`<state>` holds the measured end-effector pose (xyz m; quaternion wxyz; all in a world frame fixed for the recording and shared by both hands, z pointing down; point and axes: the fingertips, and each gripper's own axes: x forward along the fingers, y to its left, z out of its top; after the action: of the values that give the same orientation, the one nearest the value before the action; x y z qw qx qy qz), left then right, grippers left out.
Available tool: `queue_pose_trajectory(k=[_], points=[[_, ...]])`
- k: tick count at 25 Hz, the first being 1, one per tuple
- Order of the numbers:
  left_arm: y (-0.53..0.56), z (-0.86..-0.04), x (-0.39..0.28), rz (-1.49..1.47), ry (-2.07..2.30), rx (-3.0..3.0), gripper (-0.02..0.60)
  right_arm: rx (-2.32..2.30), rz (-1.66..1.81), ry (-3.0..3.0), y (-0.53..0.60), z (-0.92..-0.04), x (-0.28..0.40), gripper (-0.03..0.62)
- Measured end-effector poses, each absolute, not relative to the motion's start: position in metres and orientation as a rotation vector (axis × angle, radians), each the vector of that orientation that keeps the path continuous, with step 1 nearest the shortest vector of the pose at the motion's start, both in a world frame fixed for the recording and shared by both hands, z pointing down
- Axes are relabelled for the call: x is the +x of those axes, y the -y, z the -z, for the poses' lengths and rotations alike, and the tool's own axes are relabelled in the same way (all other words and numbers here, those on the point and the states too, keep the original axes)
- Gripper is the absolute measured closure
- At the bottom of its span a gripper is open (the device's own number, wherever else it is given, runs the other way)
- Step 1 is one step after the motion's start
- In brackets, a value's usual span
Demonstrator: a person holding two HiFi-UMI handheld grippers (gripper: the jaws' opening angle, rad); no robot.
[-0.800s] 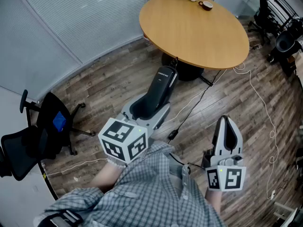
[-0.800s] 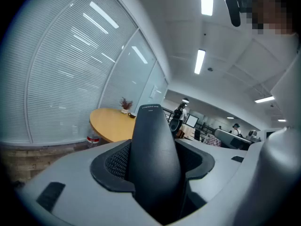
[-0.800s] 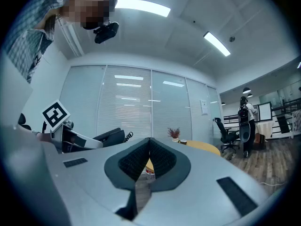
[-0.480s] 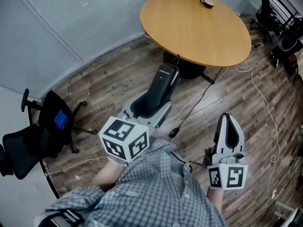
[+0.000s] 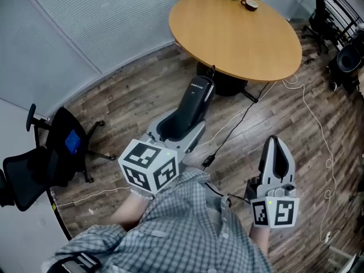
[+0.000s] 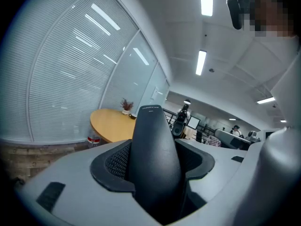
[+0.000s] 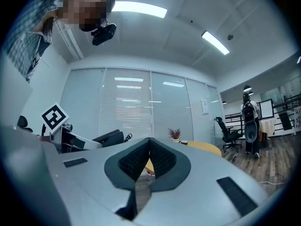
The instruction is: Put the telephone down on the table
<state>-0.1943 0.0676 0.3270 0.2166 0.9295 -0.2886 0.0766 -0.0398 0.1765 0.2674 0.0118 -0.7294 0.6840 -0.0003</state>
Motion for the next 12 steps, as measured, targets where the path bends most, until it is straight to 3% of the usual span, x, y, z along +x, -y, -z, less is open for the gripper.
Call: queue_pose_trajectory(k=[12], points=[[-0.094, -0.324, -0.183, -0.167, 0.863, 2.568, 0.301, -2.222, -0.001, -2.202, -0.203, -0.277, -0.023, 0.585]])
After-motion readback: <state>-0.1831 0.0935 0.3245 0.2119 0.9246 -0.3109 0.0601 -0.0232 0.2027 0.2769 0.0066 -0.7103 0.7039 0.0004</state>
